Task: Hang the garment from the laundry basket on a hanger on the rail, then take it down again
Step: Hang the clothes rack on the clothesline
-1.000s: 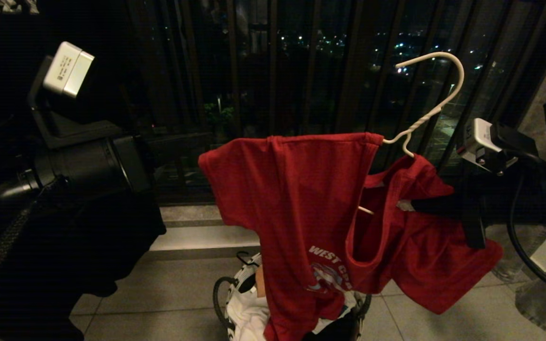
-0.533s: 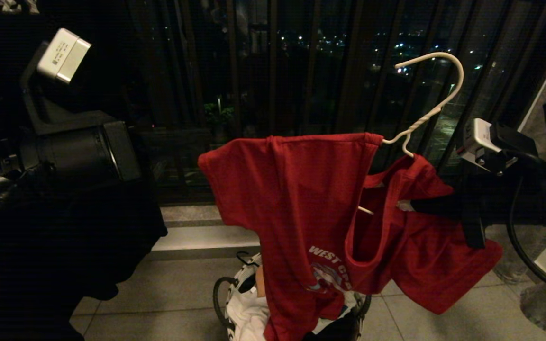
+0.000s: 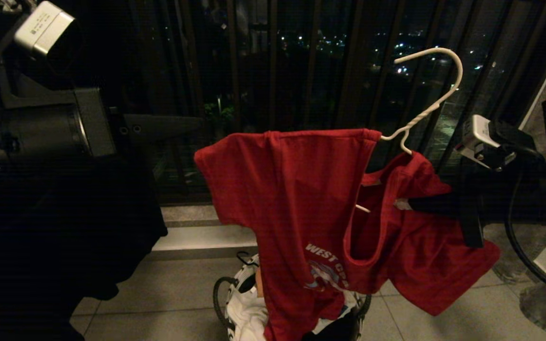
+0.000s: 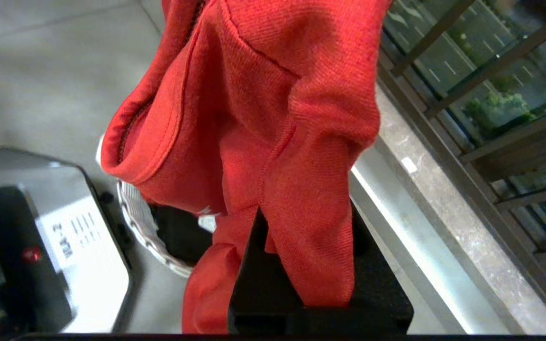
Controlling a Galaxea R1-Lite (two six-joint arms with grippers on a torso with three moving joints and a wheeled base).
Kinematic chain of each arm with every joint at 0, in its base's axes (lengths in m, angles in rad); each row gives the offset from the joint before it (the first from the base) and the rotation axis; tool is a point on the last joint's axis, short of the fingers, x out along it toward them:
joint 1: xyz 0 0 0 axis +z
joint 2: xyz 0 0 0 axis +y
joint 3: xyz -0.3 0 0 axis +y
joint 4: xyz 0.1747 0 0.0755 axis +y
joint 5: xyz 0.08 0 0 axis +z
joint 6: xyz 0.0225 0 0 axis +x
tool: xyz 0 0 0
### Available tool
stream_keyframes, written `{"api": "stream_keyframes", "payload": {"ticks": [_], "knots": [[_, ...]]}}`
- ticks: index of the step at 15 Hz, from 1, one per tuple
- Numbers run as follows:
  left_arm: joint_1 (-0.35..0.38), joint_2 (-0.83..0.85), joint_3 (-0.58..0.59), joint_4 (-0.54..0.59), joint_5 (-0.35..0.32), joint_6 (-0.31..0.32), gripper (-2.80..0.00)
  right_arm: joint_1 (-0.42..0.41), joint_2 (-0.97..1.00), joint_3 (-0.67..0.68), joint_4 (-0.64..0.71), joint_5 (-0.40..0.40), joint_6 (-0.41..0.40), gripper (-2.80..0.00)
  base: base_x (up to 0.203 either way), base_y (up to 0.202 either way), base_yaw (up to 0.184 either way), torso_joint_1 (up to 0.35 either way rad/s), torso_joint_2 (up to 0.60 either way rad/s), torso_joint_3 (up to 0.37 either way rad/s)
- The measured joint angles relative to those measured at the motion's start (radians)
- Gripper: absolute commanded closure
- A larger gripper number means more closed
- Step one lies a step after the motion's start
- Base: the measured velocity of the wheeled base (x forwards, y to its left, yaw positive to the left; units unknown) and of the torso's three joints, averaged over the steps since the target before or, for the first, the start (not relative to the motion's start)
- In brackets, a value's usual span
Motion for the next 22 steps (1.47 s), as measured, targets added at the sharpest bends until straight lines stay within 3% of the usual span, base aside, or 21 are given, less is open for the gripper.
{"api": "stream_keyframes", "payload": {"ticks": [4,8,10,16,20,22], "knots": [[-0.001,-0.009,-0.047,0.038,0.005,-0.076,0.0,0.004,0.0,-0.003,-0.028,-0.002,0.027,0.0,0.0,0.0,0.0,0.0,0.0,0.0],[-0.001,-0.009,-0.1,0.041,0.008,-0.226,0.0,0.006,0.0,-0.003,-0.028,-0.002,0.027,0.0,0.0,0.0,0.0,0.0,0.0,0.0],[-0.001,-0.01,-0.117,0.041,0.017,-0.267,0.0,0.006,0.0,-0.003,-0.028,-0.002,0.027,0.0,0.0,0.0,0.0,0.0,0.0,0.0],[-0.001,-0.014,-0.13,0.042,0.022,-0.282,0.0,0.006,0.0,-0.003,-0.028,-0.002,0.028,0.0,0.0,0.0,0.0,0.0,0.0,0.0],[-0.004,-0.028,-0.143,0.044,0.1,-0.283,0.0,0.006,0.005,-0.004,-0.031,-0.002,0.027,0.0,0.0,0.0,0.0,0.0,0.0,0.0],[-0.006,-0.032,-0.157,0.086,0.101,-0.282,0.0,0.007,0.007,-0.005,-0.031,-0.002,0.028,0.0,0.0,0.0,0.0,0.0,0.0,0.0]]}}
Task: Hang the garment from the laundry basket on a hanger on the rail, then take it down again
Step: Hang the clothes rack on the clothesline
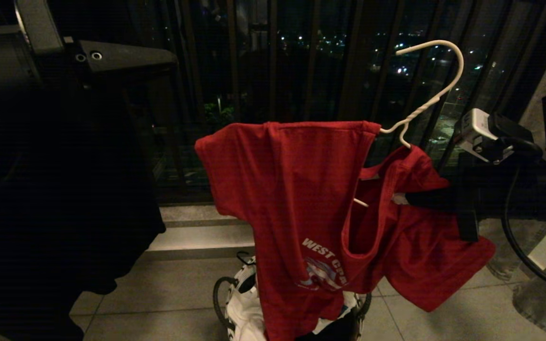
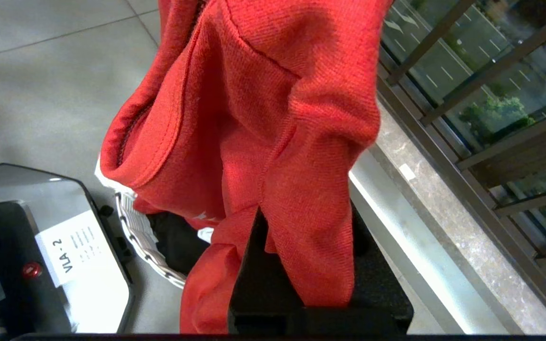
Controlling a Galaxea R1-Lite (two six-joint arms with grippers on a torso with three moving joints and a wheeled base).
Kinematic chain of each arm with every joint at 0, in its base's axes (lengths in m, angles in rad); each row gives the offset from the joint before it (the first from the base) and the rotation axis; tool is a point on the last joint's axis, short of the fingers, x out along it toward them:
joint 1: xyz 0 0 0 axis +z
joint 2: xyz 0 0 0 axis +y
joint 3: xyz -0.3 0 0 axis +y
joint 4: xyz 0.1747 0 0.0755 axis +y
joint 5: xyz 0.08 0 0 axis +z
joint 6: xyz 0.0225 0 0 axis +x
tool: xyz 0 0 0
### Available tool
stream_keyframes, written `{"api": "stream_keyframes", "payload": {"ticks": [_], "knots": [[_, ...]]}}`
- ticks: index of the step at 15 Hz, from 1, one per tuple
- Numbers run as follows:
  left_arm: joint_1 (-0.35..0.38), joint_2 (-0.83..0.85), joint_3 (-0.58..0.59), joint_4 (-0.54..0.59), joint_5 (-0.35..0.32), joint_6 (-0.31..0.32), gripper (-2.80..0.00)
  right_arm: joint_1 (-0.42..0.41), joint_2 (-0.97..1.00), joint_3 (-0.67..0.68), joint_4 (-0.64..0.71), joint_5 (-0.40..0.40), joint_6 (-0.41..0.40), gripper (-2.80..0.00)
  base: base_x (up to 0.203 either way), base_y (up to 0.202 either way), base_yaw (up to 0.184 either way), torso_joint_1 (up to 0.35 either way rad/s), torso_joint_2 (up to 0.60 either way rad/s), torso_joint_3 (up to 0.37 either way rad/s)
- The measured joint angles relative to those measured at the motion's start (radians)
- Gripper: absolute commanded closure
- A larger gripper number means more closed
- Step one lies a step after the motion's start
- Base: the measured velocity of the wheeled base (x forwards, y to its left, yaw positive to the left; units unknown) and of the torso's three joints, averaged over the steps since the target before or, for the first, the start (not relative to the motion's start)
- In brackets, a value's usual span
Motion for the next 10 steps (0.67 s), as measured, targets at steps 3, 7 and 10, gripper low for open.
{"api": "stream_keyframes", "payload": {"ticks": [3,7,10], "knots": [[-0.002,0.0,-0.015,0.03,-0.003,0.002,0.0,0.0,0.001,0.001,0.0,0.0,-0.001,0.0,0.0,0.0,0.0,0.0,0.0,0.0],[-0.002,-0.002,-0.019,0.03,-0.004,0.002,0.0,0.001,0.001,0.001,0.0,0.0,-0.001,0.0,0.0,0.0,0.0,0.0,0.0,0.0],[-0.002,-0.003,-0.019,0.03,-0.004,0.004,0.0,0.001,0.002,0.001,0.0,0.0,-0.001,0.0,0.0,0.0,0.0,0.0,0.0,0.0]]}}
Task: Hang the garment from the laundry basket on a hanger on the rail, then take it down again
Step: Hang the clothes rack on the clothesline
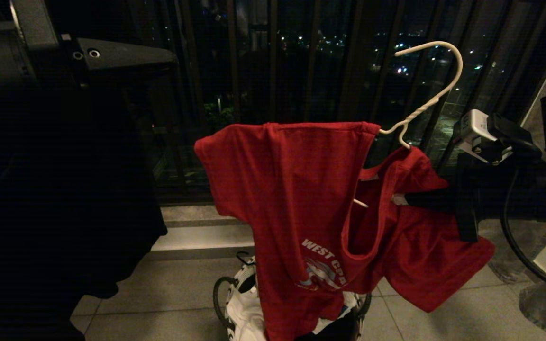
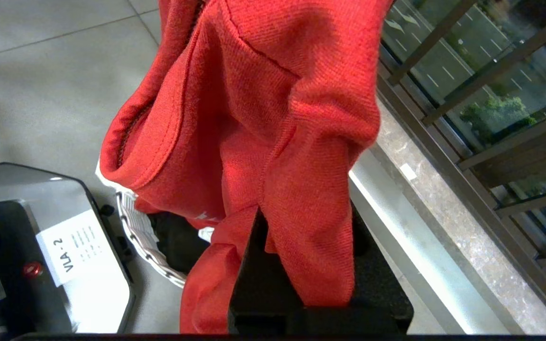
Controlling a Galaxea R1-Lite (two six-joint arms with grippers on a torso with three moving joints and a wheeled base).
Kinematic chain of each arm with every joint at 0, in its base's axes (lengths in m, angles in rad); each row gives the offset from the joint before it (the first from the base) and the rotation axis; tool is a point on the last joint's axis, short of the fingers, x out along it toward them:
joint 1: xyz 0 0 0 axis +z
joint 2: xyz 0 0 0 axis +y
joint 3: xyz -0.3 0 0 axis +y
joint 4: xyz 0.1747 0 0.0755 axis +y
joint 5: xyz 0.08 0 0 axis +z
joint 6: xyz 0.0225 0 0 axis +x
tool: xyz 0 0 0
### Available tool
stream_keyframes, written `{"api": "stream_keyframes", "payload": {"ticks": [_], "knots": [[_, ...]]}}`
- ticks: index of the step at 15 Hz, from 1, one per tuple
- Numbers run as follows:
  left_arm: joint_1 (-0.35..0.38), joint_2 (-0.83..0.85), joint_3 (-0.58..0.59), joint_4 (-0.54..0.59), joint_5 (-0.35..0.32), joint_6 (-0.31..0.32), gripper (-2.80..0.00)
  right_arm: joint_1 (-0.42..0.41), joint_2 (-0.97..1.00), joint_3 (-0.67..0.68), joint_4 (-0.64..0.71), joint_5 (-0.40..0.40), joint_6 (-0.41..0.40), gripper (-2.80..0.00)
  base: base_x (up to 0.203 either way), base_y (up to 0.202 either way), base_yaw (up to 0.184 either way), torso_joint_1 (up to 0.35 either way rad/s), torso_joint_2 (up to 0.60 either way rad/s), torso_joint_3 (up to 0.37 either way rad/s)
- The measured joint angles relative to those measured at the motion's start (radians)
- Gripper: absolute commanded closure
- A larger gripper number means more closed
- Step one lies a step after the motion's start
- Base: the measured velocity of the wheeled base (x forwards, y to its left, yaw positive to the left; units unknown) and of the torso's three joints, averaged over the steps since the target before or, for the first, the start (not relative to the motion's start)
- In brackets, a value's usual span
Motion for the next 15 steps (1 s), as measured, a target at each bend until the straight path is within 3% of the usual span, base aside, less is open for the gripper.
{"api": "stream_keyframes", "payload": {"ticks": [6,9,15], "knots": [[0.0,0.011,0.0,0.004,0.0,0.007,0.0,0.0,-0.001,-0.002,-0.001,-0.004,0.012,0.0,0.0,0.0,0.0,0.0,0.0,0.0],[0.0,0.022,-0.021,0.063,0.0,0.012,0.0,-0.001,-0.006,-0.006,-0.007,-0.018,0.021,0.0,0.0,0.0,0.0,0.0,0.0,0.0],[0.0,0.036,-0.048,0.183,0.0,0.118,0.0,-0.001,-0.023,-0.041,-0.007,-0.07,0.093,0.0,0.0,0.0,0.0,0.0,0.0,0.0]]}}
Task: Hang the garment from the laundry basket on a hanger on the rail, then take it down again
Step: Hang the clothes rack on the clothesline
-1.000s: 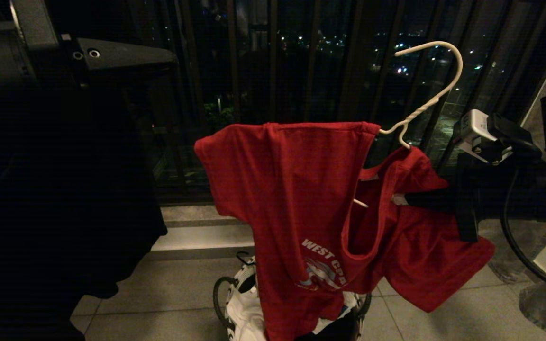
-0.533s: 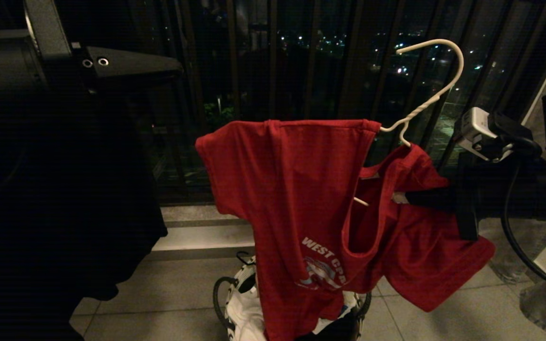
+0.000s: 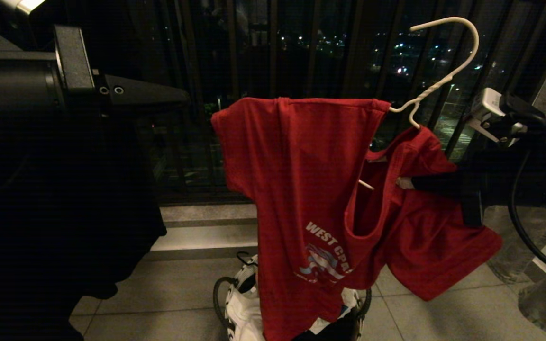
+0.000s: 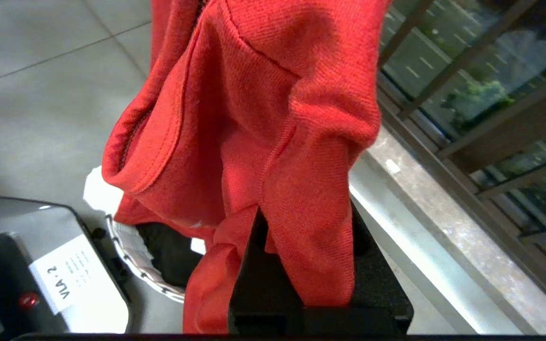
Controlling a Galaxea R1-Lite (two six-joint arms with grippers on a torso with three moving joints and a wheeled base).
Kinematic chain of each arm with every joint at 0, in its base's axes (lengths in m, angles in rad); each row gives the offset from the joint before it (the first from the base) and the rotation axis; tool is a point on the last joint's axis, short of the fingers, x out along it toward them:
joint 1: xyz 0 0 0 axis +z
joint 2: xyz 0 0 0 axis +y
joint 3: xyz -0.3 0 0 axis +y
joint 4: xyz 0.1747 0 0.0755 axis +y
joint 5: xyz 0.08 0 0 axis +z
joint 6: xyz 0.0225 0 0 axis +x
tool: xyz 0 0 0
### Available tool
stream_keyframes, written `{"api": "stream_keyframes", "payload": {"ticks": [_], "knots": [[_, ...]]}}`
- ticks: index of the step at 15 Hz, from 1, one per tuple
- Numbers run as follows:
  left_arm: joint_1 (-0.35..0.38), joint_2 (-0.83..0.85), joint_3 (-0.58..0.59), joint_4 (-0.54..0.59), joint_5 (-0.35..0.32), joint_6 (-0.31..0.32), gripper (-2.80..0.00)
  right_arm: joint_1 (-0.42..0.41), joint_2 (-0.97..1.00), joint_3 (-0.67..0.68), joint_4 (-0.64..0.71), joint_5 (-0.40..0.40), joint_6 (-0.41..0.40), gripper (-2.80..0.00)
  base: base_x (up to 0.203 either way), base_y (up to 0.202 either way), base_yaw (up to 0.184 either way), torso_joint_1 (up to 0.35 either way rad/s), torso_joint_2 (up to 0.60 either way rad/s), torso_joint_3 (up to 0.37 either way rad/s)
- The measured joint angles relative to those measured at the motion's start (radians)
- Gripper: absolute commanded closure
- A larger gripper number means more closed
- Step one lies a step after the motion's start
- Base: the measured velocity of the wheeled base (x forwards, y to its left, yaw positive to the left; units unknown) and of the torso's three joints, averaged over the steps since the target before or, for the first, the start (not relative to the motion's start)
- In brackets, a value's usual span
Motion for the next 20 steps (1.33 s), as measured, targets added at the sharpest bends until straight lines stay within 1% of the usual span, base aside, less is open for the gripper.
{"api": "stream_keyframes", "payload": {"ticks": [1,4,5,7,9,11,13,14,17,20], "knots": [[0.0,0.0,0.0,0.015,0.0,0.015,0.0,0.0,-0.005,-0.003,-0.001,-0.013,0.009,0.0,0.0,0.0,0.0,0.0,0.0,0.0],[0.0,0.01,0.006,0.063,0.001,0.026,0.0,-0.001,-0.02,-0.022,-0.001,-0.034,0.055,0.0,0.0,0.0,0.0,0.0,0.0,0.0],[0.0,0.017,0.006,0.078,0.004,0.033,0.0,-0.001,-0.024,-0.024,-0.001,-0.041,0.057,0.0,0.0,0.0,0.0,0.0,0.0,0.0],[0.002,0.022,0.006,0.104,0.011,0.067,0.0,-0.001,-0.029,-0.028,-0.001,-0.072,0.058,0.0,0.0,0.0,0.0,0.0,0.0,0.0],[0.003,0.015,0.007,0.136,0.023,0.096,0.0,-0.001,-0.034,-0.029,-0.001,-0.075,0.06,0.0,0.0,0.0,0.0,0.0,0.0,0.0],[0.002,0.008,0.005,0.145,0.025,0.136,0.0,-0.001,-0.038,-0.03,0.0,-0.076,0.064,0.0,0.0,0.0,0.0,0.0,0.0,0.0],[0.002,-0.011,0.003,0.153,0.026,0.141,0.0,-0.001,-0.04,-0.035,0.003,-0.077,0.066,0.0,0.0,0.0,0.0,0.0,0.0,0.0],[0.002,-0.027,0.004,0.178,0.037,0.146,0.0,-0.001,-0.042,-0.038,0.004,-0.078,0.067,0.0,0.0,0.0,0.0,0.0,0.0,0.0],[0.002,-0.076,0.019,0.278,0.125,0.213,0.0,-0.001,-0.045,-0.041,0.005,-0.078,0.067,0.0,0.0,0.0,0.0,0.0,0.0,0.0],[0.002,-0.143,0.063,0.336,0.158,0.255,0.0,-0.002,-0.044,-0.043,0.01,-0.079,0.066,0.0,0.0,0.0,0.0,0.0,0.0,0.0]]}}
